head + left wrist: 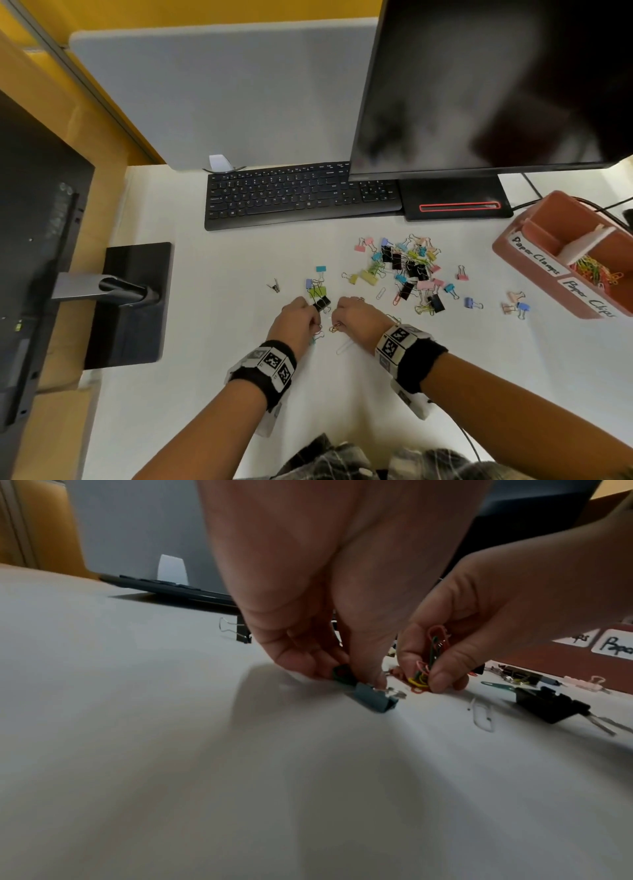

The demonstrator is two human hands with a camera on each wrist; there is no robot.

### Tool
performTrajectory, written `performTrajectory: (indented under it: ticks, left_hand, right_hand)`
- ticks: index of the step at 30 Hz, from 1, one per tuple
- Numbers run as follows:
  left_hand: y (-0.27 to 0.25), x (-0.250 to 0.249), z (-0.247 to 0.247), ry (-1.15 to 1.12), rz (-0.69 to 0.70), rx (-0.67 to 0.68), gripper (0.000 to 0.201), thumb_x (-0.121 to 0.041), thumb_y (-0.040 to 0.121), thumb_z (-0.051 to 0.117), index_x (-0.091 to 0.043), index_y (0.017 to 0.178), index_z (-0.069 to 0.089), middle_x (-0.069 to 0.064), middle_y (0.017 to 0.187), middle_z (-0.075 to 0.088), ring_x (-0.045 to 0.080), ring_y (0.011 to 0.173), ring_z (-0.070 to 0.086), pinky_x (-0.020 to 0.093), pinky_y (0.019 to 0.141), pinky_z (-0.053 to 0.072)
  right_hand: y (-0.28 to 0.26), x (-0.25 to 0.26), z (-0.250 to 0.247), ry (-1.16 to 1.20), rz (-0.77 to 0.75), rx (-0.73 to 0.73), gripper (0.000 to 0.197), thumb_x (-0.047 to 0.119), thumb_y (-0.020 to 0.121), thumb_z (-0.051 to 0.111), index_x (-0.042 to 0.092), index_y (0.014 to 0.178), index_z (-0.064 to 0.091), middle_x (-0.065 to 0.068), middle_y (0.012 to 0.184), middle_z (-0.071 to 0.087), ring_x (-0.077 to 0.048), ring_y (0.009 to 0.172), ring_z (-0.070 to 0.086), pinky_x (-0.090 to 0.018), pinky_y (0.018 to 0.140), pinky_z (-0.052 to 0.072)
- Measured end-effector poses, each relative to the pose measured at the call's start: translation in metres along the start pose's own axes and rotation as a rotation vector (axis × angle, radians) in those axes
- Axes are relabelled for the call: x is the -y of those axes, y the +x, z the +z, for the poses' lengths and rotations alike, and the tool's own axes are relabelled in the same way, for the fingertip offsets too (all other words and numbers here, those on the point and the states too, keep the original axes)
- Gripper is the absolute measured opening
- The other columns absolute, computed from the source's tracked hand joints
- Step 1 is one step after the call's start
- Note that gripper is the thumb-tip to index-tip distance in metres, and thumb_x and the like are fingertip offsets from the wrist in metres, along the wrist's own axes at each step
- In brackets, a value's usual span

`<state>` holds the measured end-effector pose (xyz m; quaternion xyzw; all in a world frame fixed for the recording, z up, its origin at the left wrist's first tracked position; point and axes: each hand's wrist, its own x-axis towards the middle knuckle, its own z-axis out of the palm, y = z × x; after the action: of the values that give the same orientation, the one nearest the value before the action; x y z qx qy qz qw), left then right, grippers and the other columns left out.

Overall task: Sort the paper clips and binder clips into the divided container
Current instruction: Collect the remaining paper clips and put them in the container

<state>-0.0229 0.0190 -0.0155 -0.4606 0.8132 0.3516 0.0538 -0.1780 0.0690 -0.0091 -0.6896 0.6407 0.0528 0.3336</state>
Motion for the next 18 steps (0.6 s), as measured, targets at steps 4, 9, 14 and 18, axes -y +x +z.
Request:
performTrajectory:
  ticks: [4, 9, 14, 18]
  left_hand:
    - [0.000, 0.003, 0.004, 0.021, 0.037, 0.025, 0.011, -0.008, 0.087, 0.050, -0.010, 0.092, 0.060, 0.007, 0.095, 0.057, 0.022, 0.090, 0.052, 0.029, 0.076, 0.042]
    - [-0.001, 0.005, 0.004, -0.023, 0.054, 0.010, 0.011, -0.009, 0.088, 0.052, -0.008, 0.093, 0.062, 0.003, 0.086, 0.052, 0.019, 0.086, 0.052, 0.025, 0.074, 0.040]
    - [-0.007, 0.006, -0.006, -0.191, 0.033, 0.000, 0.007, -0.010, 0.085, 0.058, -0.010, 0.085, 0.065, 0.002, 0.087, 0.059, 0.017, 0.083, 0.058, 0.022, 0.080, 0.044]
    - [-0.014, -0.012, -0.024, -0.225, 0.131, -0.039, 0.008, -0.013, 0.083, 0.065, -0.016, 0.077, 0.061, -0.013, 0.075, 0.051, -0.002, 0.071, 0.048, 0.002, 0.068, 0.035]
  right_hand:
    - [0.002, 0.001, 0.000, -0.024, 0.039, 0.022, 0.021, 0.008, 0.094, 0.044, 0.005, 0.110, 0.058, -0.014, 0.112, 0.057, -0.027, 0.107, 0.052, -0.034, 0.087, 0.044]
    - [0.000, 0.002, -0.001, -0.035, 0.078, 0.038, 0.023, 0.009, 0.095, 0.044, 0.005, 0.112, 0.058, -0.015, 0.113, 0.057, -0.029, 0.108, 0.054, -0.036, 0.090, 0.045]
    - [-0.003, 0.003, 0.001, -0.056, 0.046, 0.072, 0.027, 0.003, 0.095, 0.041, 0.005, 0.117, 0.056, -0.015, 0.119, 0.053, -0.029, 0.113, 0.049, -0.035, 0.090, 0.042]
    - [-0.016, -0.013, -0.016, 0.063, 0.031, 0.005, 0.024, 0.006, 0.094, 0.044, 0.008, 0.113, 0.059, -0.012, 0.114, 0.058, -0.027, 0.111, 0.050, -0.031, 0.092, 0.039]
